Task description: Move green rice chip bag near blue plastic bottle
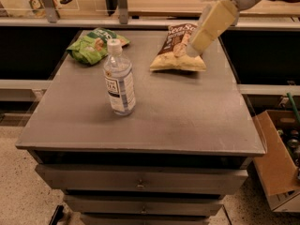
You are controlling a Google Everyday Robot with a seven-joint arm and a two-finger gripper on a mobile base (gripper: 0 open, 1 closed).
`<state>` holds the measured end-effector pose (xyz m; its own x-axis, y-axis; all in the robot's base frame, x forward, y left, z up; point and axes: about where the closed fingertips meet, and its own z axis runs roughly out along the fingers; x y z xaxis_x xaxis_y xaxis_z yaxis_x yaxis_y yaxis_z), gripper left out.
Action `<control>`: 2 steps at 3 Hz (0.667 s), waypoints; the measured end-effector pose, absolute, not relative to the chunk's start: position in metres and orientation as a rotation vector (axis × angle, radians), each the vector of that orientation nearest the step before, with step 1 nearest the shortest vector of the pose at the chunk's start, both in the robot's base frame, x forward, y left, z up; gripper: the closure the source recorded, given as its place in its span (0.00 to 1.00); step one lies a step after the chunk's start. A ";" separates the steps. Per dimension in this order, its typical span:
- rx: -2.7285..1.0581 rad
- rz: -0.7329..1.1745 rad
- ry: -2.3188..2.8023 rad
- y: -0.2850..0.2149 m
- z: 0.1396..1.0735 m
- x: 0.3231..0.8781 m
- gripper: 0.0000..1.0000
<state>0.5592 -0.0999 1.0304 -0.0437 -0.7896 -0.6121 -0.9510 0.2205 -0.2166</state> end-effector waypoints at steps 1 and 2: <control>-1.426 0.468 2.006 -0.075 1.006 0.544 0.00; -1.345 0.489 2.082 -0.071 0.983 0.541 0.00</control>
Offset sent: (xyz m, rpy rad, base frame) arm -0.0193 0.0242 -0.0774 0.0984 0.2037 -0.2654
